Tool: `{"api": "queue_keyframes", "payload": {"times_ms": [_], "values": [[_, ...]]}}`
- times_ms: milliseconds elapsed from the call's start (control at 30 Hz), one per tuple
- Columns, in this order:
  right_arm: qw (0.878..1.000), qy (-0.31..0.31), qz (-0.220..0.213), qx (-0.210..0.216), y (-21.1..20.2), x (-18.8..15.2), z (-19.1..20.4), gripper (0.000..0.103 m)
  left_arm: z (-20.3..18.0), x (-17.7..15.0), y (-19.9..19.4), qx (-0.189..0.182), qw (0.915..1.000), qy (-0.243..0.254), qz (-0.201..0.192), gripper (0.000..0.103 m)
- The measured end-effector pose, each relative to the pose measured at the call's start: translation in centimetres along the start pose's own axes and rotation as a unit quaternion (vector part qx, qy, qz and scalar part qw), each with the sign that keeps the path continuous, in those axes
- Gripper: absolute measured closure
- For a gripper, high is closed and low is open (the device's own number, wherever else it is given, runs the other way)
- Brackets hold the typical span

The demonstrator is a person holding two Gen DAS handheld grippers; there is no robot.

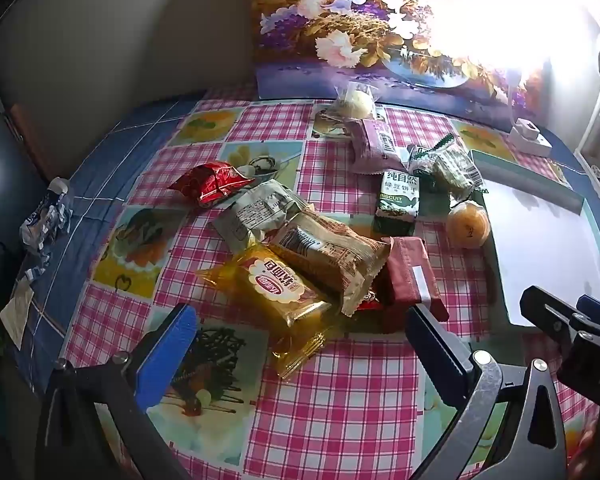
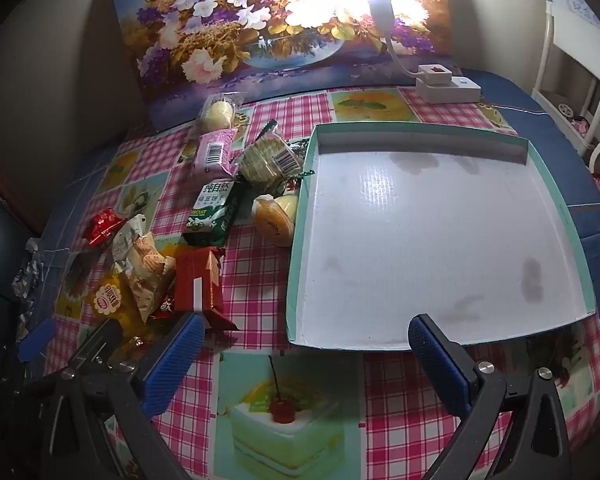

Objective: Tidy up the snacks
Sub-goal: 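Move both tools toward the snack pile beside the white tray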

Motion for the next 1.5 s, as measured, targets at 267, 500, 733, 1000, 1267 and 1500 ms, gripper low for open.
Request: {"api": "queue_keyframes", "payload": {"times_ms": [267, 500, 733, 1000, 1267, 1500], "values": [[1.000, 0.001, 0.000, -0.002, -0.03, 0.02, -0.11, 0.000, 0.01, 0.00, -0.01, 0.001, 1.0000, 0.001, -0.001, 0.000], [1.000, 0.000, 0.001, 0.001, 0.11, 0.00, 0.15, 0.000, 0.23, -0.03, -0.16, 0.001, 1.0000, 0.000, 0.001, 0.000], [1.000, -0.002, 0.001, 0.002, 0.15, -0.05, 0.33, 0.000, 0.31, -0.11, -0.18, 0.000, 1.0000, -0.001, 0.001, 0.000], [1.000, -0.001, 0.002, 0.004, 0.15, -0.08, 0.41, 0.000, 0.33, -0.14, -0.02, 0.000, 1.0000, -0.002, 0.002, 0.000], [1.000, -0.001, 0.002, 0.005, 0.13, -0.04, 0.42, 0.000, 0.31, -0.27, 0.02, 0.000, 1.0000, -0.005, 0.005, 0.000], [1.000, 0.000, 0.002, 0.006, 0.10, -0.05, 0.48, 0.000, 0.35, -0.28, 0.13, 0.000, 1.0000, -0.006, 0.006, 0.000]]}}
Point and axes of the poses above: each gripper's, at about its wrist camera, not at the fingertips, and y roughly the way its jaws point, z to its left, x to its top, the point moved 9 cm from there along y, roughly the way its jaws point, and after that the axes turned 1 degree about z, right-handed, at the moved point
